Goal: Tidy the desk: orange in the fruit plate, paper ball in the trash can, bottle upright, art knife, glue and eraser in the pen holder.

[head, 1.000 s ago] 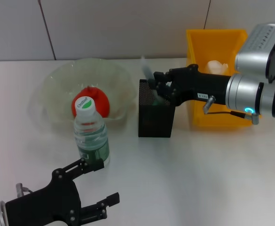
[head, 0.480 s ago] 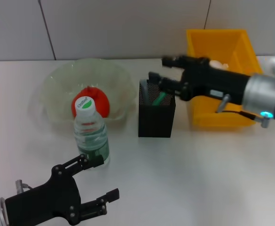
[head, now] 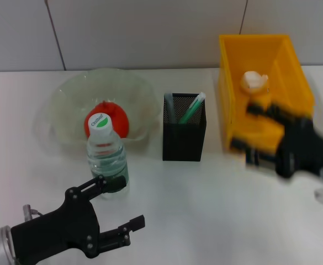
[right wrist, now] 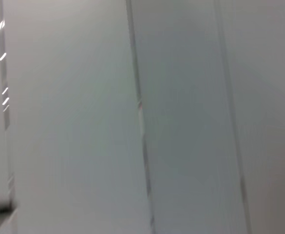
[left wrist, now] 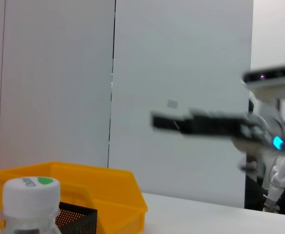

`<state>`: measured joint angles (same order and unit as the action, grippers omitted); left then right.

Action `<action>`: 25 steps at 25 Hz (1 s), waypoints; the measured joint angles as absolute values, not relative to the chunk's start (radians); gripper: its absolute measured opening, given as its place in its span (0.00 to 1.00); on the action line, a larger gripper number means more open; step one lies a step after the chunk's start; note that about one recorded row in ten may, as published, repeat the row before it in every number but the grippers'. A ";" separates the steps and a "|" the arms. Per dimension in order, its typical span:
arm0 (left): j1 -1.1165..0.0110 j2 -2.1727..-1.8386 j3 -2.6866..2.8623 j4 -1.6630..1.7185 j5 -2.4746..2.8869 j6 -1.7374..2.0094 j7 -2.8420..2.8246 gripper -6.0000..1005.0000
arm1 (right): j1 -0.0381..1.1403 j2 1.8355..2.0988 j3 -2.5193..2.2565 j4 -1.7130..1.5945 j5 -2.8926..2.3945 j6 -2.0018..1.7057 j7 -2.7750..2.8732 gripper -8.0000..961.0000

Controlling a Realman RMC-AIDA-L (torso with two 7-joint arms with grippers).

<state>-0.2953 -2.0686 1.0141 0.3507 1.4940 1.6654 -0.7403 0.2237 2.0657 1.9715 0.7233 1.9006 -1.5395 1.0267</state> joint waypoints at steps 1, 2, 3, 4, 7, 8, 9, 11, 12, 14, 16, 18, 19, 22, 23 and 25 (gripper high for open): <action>-0.298 -2.069 1.014 0.350 1.494 1.664 -0.741 0.81 | 0.215 2.065 1.972 0.698 1.878 -1.549 0.987 0.83; -0.301 -2.070 1.014 0.350 1.494 1.661 -0.743 0.81 | 0.208 2.065 1.972 0.675 1.856 -1.554 0.960 0.83; -0.305 -2.070 1.014 0.349 1.494 1.659 -0.744 0.81 | 0.202 2.065 1.972 0.649 1.832 -1.554 0.934 0.83; -0.310 -2.071 1.015 0.346 1.494 1.657 -0.746 0.81 | 0.201 2.065 1.975 0.629 1.812 -1.549 0.925 0.83; -0.327 -2.071 1.015 0.325 1.494 1.651 -0.747 0.81 | 0.205 2.065 1.993 0.564 1.777 -1.536 0.899 0.83; -0.330 -2.071 1.014 0.319 1.495 1.649 -0.746 0.81 | 0.206 2.065 1.999 0.549 1.773 -1.535 0.889 0.82; -0.332 -2.071 1.014 0.317 1.496 1.647 -0.745 0.81 | 0.205 2.065 2.004 0.538 1.771 -1.535 0.878 0.82; -0.333 -2.070 1.016 0.315 1.499 1.642 -0.743 0.81 | 0.202 2.067 2.011 0.526 1.769 -1.535 0.865 0.82; -0.332 -2.070 1.018 0.314 1.500 1.640 -0.742 0.81 | 0.202 2.068 2.011 0.523 1.768 -1.533 0.865 0.82; -0.331 -2.070 1.022 0.314 1.500 1.636 -0.742 0.81 | 0.203 2.070 2.011 0.511 1.767 -1.528 0.864 0.82; -0.328 -2.070 1.023 0.313 1.500 1.635 -0.741 0.81 | 0.208 2.070 2.012 0.498 1.766 -1.525 0.864 0.82; -0.327 -2.070 1.023 0.313 1.500 1.635 -0.741 0.81 | 0.209 2.070 2.012 0.493 1.766 -1.523 0.864 0.82; -0.327 -2.070 1.023 0.313 1.500 1.635 -0.741 0.81 | 0.209 2.070 2.012 0.492 1.766 -1.523 0.864 0.82; -0.325 -2.069 1.023 0.312 1.500 1.635 -0.740 0.81 | 0.210 2.071 2.012 0.492 1.766 -1.522 0.866 0.82; -0.325 -2.069 1.023 0.312 1.500 1.635 -0.740 0.81 | 0.211 2.072 2.013 0.492 1.765 -1.522 0.866 0.82; -0.323 -2.069 1.023 0.311 1.500 1.635 -0.740 0.81 | 0.213 2.073 2.013 0.492 1.765 -1.522 0.868 0.82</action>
<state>-0.3231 -2.0693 1.0232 0.3113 1.5003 1.6351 -0.7400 0.2127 2.0726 2.0126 0.4916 1.7655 -1.5225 0.8676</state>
